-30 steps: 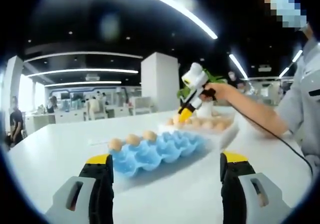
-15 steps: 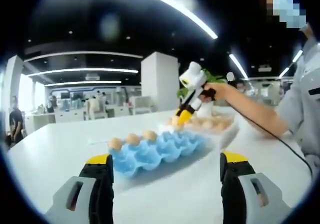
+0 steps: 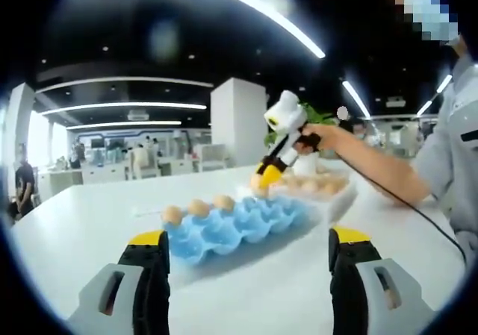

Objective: Pick up the eggs on the table and place them into the egg tray on the table

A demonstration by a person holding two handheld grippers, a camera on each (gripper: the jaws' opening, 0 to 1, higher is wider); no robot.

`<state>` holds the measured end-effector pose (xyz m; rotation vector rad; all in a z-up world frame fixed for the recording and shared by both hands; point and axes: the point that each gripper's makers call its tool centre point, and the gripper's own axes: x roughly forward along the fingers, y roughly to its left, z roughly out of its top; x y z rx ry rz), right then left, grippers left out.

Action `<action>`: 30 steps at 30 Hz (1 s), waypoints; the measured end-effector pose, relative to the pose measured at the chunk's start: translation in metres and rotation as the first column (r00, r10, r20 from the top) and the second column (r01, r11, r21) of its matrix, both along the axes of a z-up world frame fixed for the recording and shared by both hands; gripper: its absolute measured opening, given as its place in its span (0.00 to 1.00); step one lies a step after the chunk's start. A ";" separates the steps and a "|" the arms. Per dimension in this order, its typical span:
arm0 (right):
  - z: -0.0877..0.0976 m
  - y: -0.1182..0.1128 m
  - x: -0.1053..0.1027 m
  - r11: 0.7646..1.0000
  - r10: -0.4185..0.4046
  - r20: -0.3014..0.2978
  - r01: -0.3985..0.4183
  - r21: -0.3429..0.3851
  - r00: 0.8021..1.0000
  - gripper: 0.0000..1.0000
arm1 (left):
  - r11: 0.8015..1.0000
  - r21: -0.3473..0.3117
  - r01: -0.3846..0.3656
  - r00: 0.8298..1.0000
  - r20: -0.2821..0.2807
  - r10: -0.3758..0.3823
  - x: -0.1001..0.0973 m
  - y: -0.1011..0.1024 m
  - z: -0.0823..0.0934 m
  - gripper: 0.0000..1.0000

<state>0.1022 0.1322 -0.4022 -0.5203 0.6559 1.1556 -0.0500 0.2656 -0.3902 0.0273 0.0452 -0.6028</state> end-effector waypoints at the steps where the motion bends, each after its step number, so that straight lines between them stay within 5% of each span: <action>1: 0.000 0.001 0.001 1.000 0.000 0.003 0.000 0.003 1.000 0.26 | 1.000 0.000 0.000 1.000 0.000 0.000 0.000 0.000 0.000 0.89; 30: -0.008 0.025 0.004 0.999 0.028 0.047 -0.029 0.024 0.998 0.26 | 1.000 0.010 -0.003 1.000 -0.001 0.003 -0.001 0.000 -0.001 0.89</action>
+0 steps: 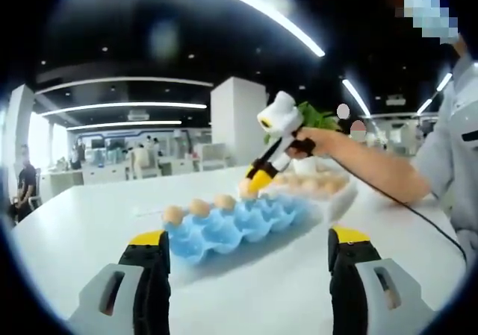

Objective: Pick up the eggs on the table and place them into the egg tray on the table

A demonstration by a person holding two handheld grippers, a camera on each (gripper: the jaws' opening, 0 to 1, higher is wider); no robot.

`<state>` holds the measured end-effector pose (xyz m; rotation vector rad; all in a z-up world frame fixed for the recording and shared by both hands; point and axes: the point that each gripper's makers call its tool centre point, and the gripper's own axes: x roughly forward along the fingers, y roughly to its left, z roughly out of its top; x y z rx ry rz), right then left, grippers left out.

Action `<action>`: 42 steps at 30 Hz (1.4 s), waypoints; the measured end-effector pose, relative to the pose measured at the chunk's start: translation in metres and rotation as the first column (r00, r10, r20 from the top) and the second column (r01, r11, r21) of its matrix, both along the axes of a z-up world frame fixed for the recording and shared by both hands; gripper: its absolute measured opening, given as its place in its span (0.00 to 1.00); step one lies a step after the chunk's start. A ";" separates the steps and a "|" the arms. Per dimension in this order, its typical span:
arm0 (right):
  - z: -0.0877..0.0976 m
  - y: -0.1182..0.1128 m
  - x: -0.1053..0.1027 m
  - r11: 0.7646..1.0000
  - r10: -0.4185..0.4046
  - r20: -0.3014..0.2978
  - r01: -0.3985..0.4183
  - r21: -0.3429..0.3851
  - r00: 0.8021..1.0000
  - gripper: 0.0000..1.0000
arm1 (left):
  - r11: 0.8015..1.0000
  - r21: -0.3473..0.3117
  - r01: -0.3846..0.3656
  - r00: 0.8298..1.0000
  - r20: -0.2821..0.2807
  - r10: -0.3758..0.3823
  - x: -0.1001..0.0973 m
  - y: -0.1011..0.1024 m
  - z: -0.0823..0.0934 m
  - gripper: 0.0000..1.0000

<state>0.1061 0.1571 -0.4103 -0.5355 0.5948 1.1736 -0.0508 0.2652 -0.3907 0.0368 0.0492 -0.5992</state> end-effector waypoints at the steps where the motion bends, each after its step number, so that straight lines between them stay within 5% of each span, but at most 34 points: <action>1: -0.001 0.001 0.000 1.000 0.001 -0.001 -0.001 -0.001 1.000 0.26 | 1.000 0.000 0.000 1.000 0.000 0.000 0.000 0.000 0.000 0.89; 42: -0.023 -0.003 -0.007 0.997 0.034 -0.013 -0.034 -0.062 0.999 0.28 | 1.000 0.016 0.002 1.000 -0.012 -0.002 0.000 -0.001 -0.004 0.88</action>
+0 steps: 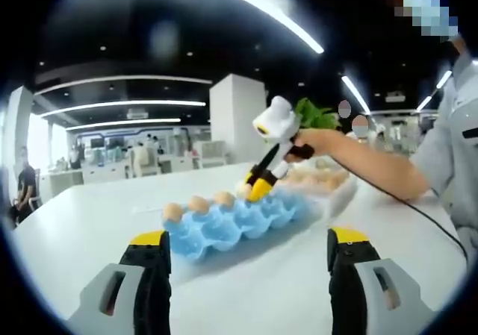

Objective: Pick up the eggs on the table and place them into the egg tray on the table

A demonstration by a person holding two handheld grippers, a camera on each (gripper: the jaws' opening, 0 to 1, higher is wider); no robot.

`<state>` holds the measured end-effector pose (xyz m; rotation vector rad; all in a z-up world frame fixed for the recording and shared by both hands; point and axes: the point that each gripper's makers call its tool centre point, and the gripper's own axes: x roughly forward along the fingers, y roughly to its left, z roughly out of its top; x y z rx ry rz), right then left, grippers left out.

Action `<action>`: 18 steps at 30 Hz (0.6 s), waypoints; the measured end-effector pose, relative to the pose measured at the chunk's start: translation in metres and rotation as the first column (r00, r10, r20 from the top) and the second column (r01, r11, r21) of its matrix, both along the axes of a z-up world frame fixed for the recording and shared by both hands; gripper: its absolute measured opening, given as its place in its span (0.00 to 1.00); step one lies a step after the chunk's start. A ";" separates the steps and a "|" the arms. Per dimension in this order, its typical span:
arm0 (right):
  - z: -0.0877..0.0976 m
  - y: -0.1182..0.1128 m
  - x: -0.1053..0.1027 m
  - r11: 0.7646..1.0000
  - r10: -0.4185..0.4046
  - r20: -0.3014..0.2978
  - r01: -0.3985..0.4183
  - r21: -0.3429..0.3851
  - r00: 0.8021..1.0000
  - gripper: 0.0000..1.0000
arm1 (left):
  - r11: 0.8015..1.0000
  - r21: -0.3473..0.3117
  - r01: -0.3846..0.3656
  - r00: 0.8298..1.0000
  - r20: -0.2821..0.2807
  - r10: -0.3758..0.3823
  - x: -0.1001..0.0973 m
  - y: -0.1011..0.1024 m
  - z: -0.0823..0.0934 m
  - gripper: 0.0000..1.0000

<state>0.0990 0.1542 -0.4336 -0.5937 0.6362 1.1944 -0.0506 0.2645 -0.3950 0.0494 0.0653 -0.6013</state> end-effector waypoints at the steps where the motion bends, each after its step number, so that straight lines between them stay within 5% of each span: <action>1: 0.000 0.001 0.000 1.000 0.006 0.004 -0.006 -0.002 1.000 0.29 | 1.000 -0.001 0.000 1.000 -0.001 0.000 0.000 0.000 0.000 0.88; 5: 0.000 0.000 0.002 1.000 0.002 0.006 -0.002 -0.002 1.000 0.39 | 1.000 0.002 -0.002 1.000 -0.002 0.002 0.000 0.001 0.000 0.87; 18: 0.014 -0.022 0.023 0.996 -0.071 0.011 0.070 0.060 0.997 0.47 | 1.000 -0.004 0.002 1.000 -0.002 -0.002 0.001 0.000 0.000 0.87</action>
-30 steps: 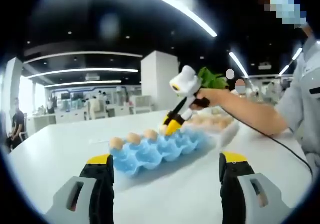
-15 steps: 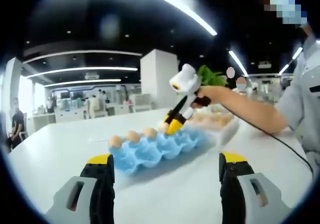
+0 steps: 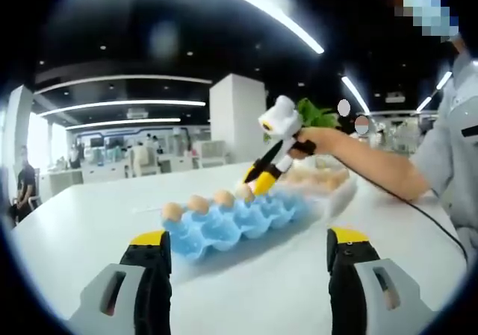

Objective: Pick up the eggs on the table and place them into the egg tray on the table

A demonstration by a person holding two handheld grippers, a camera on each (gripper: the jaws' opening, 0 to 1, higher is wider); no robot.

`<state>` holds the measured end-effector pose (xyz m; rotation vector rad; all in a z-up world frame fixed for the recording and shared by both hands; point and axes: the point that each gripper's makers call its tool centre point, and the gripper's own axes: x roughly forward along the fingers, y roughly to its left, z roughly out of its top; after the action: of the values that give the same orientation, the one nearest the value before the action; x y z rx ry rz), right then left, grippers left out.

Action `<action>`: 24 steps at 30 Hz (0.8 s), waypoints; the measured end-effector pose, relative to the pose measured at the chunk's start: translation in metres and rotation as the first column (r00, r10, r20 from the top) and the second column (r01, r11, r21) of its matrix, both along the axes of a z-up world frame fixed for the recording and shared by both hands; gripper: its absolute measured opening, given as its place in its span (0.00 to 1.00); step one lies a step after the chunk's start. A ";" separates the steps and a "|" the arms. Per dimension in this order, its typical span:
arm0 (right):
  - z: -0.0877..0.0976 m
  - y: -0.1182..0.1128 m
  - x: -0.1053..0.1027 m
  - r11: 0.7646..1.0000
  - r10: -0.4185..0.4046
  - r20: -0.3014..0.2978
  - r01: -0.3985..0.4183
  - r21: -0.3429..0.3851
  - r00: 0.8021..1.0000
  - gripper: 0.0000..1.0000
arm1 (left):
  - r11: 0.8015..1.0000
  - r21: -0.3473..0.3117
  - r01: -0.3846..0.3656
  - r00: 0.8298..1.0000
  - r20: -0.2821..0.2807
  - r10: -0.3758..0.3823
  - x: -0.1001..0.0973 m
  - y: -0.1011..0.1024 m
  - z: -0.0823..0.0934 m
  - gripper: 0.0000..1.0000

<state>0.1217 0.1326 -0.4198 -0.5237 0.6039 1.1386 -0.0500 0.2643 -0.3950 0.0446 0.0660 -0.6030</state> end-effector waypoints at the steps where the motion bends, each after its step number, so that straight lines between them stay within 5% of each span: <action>1: 0.001 -0.001 0.004 1.000 -0.006 -0.003 0.006 0.003 1.000 0.48 | 1.000 0.000 0.000 1.000 -0.001 0.000 0.000 0.000 0.000 0.87; 11: 0.011 -0.013 0.020 0.998 -0.044 0.012 0.043 0.047 0.999 0.52 | 1.000 0.002 0.006 1.000 -0.010 -0.006 0.001 -0.002 -0.003 0.87; 24: 0.024 -0.035 0.048 0.986 -0.146 0.127 0.135 0.094 0.981 0.61 | 1.000 0.003 0.006 1.000 -0.006 -0.006 0.000 -0.001 -0.002 0.87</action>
<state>0.1693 0.0976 -0.3960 -0.4727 0.4672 0.9825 -0.0499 0.2630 -0.3973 0.0460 0.0730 -0.6089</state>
